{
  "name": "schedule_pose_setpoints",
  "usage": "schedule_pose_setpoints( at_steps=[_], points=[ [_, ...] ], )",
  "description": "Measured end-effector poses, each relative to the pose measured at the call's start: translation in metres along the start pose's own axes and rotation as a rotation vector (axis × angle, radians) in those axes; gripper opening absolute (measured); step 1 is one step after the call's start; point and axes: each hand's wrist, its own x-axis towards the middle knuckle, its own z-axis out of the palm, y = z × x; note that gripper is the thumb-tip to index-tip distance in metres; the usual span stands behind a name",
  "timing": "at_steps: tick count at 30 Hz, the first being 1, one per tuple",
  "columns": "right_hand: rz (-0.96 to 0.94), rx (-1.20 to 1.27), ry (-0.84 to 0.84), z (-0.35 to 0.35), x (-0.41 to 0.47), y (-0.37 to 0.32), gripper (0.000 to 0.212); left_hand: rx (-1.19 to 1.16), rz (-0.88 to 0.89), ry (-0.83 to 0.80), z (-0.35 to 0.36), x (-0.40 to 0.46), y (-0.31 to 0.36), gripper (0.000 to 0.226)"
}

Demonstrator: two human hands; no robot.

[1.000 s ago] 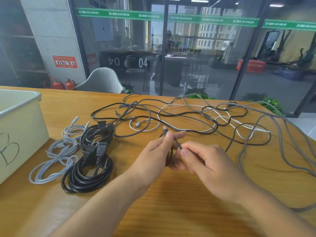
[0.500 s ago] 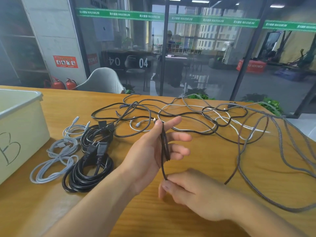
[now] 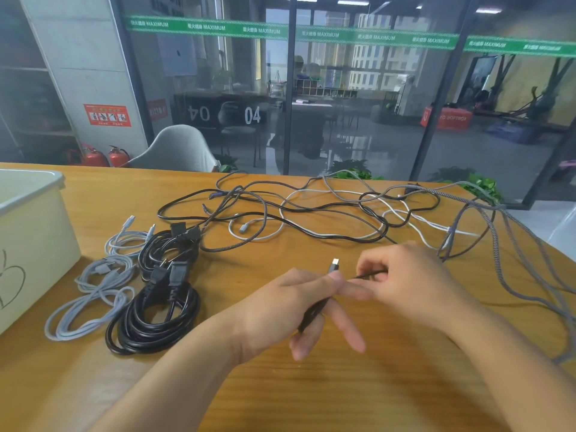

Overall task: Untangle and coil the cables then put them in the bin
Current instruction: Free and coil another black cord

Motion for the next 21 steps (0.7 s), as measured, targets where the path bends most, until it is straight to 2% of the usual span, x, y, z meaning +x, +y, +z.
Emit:
schedule_pose_setpoints(
  at_steps=[3, 5, 7, 12, 16, 18, 21],
  points=[
    [-0.052, -0.106, 0.267, -0.003, -0.003, -0.005, 0.063, 0.073, -0.032, -0.004, 0.002, 0.0, 0.002, 0.048],
    [-0.114, -0.106, 0.388, -0.005, -0.005, -0.01, 0.064, 0.103, -0.037, 0.008, 0.003, 0.0, 0.004, 0.046],
    [-0.141, -0.062, 0.418, -0.004, -0.008, -0.015, 0.055, 0.132, -0.037, 0.025, 0.003, -0.001, 0.004, 0.045],
    [-0.113, 0.203, 0.356, 0.006, -0.016, -0.032, 0.039, 0.215, -0.001, 0.152, 0.0, 0.002, -0.001, 0.044],
    [-0.047, 0.509, 0.151, 0.007, -0.019, -0.041, 0.032, 0.267, 0.022, 0.295, -0.004, 0.006, -0.006, 0.042],
    [-0.004, 0.657, 0.063, 0.007, -0.019, -0.042, 0.03, 0.293, 0.02, 0.311, -0.006, 0.006, -0.006, 0.041],
    [0.033, 0.749, 0.041, 0.006, -0.018, -0.043, 0.03, 0.326, 0.003, 0.277, -0.005, 0.005, -0.004, 0.044]
  ],
)
